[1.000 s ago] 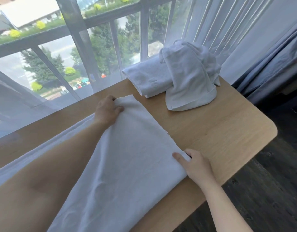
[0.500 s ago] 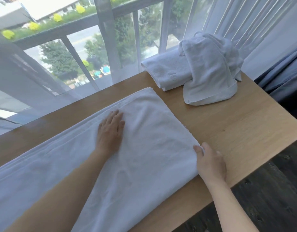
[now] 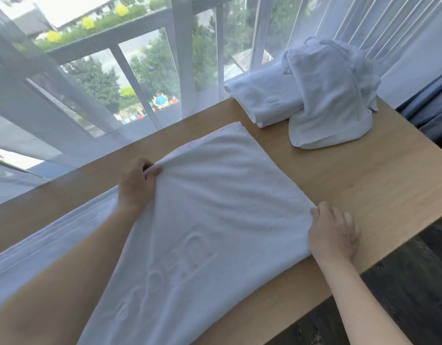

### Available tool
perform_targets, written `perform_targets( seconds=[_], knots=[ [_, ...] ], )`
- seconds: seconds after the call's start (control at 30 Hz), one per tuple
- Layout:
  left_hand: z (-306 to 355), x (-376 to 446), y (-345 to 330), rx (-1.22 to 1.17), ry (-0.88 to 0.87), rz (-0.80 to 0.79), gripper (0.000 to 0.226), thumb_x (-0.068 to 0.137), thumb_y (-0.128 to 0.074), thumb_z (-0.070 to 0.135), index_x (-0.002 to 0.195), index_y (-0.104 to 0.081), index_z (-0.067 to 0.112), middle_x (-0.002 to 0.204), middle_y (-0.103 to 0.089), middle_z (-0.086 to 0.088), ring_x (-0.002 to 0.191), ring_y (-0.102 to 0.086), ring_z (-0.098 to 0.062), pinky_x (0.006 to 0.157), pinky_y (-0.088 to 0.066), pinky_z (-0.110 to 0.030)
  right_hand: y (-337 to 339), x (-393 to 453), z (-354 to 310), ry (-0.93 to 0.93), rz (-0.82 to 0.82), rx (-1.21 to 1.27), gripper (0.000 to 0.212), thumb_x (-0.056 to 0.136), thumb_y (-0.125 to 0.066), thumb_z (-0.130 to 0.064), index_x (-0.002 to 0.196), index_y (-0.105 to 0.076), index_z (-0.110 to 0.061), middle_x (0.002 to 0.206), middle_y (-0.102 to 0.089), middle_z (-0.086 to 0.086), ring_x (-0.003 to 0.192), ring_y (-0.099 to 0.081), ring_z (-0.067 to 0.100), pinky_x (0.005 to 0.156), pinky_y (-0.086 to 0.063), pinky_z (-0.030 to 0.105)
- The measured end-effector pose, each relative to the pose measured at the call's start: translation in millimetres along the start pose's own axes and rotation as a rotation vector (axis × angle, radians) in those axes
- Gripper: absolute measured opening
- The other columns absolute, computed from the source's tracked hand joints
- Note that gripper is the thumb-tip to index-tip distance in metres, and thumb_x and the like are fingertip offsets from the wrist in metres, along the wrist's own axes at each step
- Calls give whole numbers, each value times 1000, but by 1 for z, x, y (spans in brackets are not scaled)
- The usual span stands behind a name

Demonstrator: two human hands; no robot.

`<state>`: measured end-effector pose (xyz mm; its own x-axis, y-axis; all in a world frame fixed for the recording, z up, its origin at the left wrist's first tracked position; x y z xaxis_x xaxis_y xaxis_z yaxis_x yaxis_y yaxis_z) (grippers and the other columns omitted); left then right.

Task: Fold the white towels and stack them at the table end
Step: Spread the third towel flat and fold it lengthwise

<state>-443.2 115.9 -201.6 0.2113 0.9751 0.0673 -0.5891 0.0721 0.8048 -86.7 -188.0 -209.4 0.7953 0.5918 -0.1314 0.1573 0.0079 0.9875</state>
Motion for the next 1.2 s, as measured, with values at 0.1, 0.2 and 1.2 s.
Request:
perform_targets(
  seconds=[0.1, 0.2, 1.2],
  knots=[
    [-4, -4, -3, -23, 40, -3, 15, 90, -72, 26, 96, -65, 15, 94, -58, 1, 95, -56, -26, 84, -42, -36, -1, 0, -2, -10, 13, -43, 30, 105, -29, -36, 99, -54, -20, 98, -63, 1, 91, -47, 23, 80, -37, 39],
    [7, -8, -9, 30, 10, -25, 30, 89, -73, 33, 113, -65, 17, 104, -64, -2, 103, -57, -25, 99, -43, -43, -1, 0, -3, -7, 19, -53, 29, 105, -28, -36, 99, -53, -21, 97, -63, 1, 89, -47, 22, 78, -36, 38],
    [50, -114, -67, 388, -113, -297, 75, 94, -5, 60, 160, 3, 26, 169, 7, 4, 154, 14, -17, 125, 7, -42, -19, -66, -184, 946, -121, 131, 53, 104, -33, -42, 153, -38, -25, 162, -31, 4, 150, -26, 25, 124, -16, 46]
  ],
)
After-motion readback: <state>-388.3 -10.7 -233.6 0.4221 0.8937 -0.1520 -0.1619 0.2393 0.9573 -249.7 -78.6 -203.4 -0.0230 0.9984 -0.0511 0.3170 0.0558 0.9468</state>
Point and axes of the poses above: each hand's wrist, its own x-axis towards the middle knuckle, its own y-axis out of the back of the hand, z = x × y, the point moved 8 cm from there along x, towards the middle knuckle
